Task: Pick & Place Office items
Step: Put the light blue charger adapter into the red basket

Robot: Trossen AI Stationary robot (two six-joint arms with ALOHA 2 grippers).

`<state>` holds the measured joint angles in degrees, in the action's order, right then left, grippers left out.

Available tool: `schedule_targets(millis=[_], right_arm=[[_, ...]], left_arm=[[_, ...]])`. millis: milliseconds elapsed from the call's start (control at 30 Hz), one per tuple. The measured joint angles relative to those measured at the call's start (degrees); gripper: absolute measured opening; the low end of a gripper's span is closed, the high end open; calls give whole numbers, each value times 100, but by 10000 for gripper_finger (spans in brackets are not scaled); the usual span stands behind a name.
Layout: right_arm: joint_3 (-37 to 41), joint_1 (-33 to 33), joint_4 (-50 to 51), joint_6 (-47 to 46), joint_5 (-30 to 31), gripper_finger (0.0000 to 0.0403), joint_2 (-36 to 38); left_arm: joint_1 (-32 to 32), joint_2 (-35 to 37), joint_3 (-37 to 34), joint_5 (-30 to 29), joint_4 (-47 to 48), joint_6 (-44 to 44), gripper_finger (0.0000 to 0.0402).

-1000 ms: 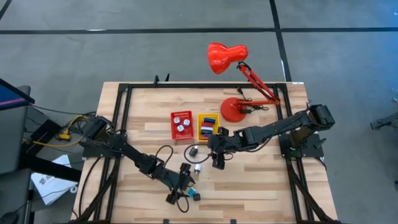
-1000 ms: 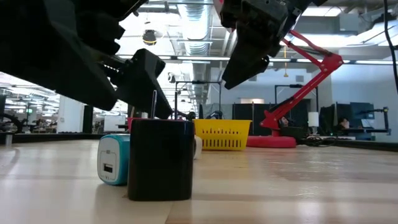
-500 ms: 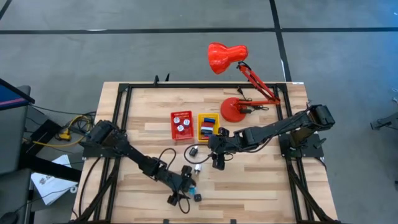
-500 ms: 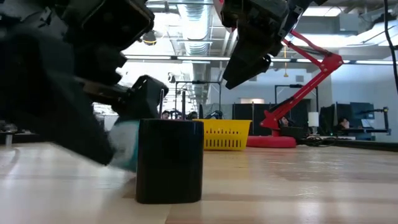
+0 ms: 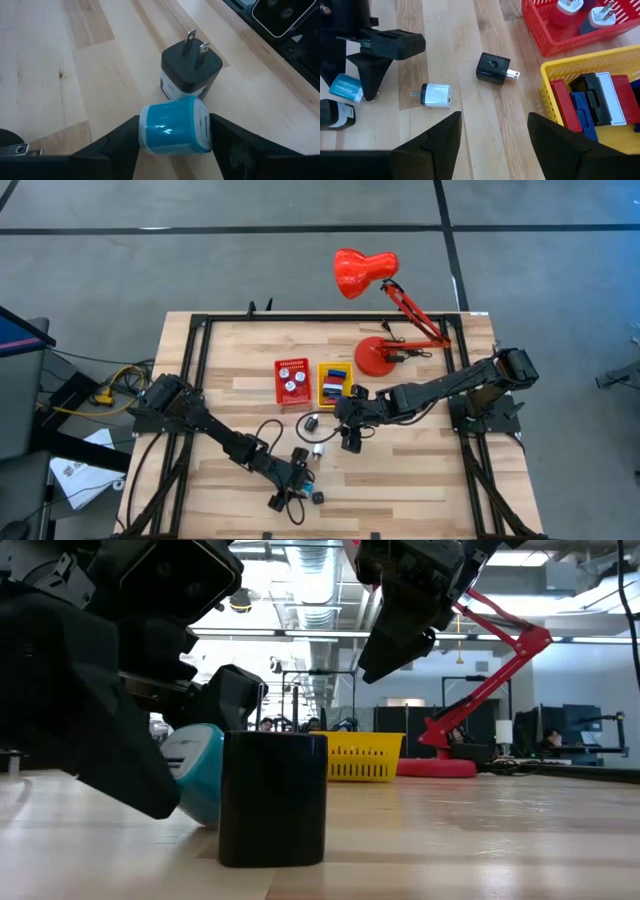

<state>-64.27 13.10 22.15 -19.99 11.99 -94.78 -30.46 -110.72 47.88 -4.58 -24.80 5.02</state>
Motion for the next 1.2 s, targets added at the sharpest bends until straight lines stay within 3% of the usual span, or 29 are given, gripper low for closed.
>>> schedule_targets(millis=[133, 467, 700, 833, 900, 967, 1200], right_arm=[[0, -2, 4, 0, 2, 221, 0], [0, 4, -55, 0, -2, 221, 0], [0, 38, -104, 0, -15, 221, 0], [0, -1, -485, -545, -986, 221, 0], [0, -91, -764, -1489, -1667, 221, 0], [-2, -161, -990, -2293, -1979, 221, 0], [-2, -177, -2409, -3396, -1655, 221, 0]], left_arm=[[0, 0, 0, -2, -1, 0, 197], [0, 133, 2, -44, 32, -14, 203], [0, 699, 0, -305, 957, -25, 202], [41, 1297, 0, -637, 1643, -24, 211], [46, 1617, 0, -915, 1912, -9, 204], [48, 1925, 0, -1346, 2056, -7, 196], [86, 2898, 0, -3029, 2442, -11, 208]])
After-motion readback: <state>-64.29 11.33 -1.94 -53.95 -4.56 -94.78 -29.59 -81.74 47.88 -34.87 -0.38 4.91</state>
